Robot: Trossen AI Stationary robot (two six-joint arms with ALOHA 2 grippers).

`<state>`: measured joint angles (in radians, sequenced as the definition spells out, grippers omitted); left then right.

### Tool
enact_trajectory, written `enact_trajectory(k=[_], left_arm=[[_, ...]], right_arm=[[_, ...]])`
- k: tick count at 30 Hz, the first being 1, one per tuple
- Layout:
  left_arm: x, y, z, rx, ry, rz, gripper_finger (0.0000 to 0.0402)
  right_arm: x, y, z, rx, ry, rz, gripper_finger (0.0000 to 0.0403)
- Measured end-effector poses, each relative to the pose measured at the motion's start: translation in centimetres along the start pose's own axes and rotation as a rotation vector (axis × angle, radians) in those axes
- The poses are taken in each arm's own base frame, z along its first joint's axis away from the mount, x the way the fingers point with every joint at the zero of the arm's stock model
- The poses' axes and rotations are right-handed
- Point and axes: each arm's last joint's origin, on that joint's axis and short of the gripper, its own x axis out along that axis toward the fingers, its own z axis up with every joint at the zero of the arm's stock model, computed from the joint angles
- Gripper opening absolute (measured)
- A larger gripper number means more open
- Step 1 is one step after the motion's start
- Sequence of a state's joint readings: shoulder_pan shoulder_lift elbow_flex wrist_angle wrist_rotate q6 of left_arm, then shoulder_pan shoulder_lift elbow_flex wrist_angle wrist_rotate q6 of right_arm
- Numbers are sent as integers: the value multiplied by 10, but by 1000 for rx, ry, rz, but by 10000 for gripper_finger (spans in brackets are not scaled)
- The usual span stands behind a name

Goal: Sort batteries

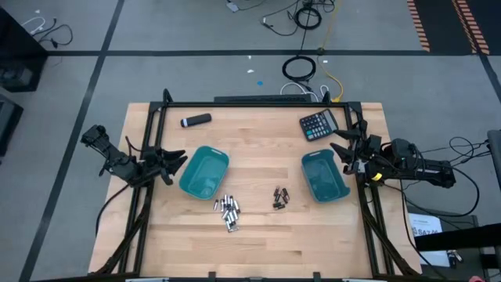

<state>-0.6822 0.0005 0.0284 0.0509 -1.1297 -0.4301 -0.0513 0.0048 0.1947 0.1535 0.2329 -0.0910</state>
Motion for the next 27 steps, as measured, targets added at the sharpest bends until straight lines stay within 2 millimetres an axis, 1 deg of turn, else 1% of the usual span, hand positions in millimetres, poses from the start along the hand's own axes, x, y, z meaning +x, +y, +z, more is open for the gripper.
enact_trajectory(k=[3,11,22,25,27], left_arm=[[0,0,0,0,0,0,187],[0,0,0,0,0,0,187],[0,0,0,1,-1,1,187],[0,2,1,47,-30,66,187],[0,2,2,85,-35,73,187]], right_arm=[[0,0,-1,22,6,2,215],[0,0,-2,178,19,3,215],[0,0,-3,197,28,-10,215],[1,1,-7,188,64,-15,215],[3,1,-10,178,96,-36,215]])
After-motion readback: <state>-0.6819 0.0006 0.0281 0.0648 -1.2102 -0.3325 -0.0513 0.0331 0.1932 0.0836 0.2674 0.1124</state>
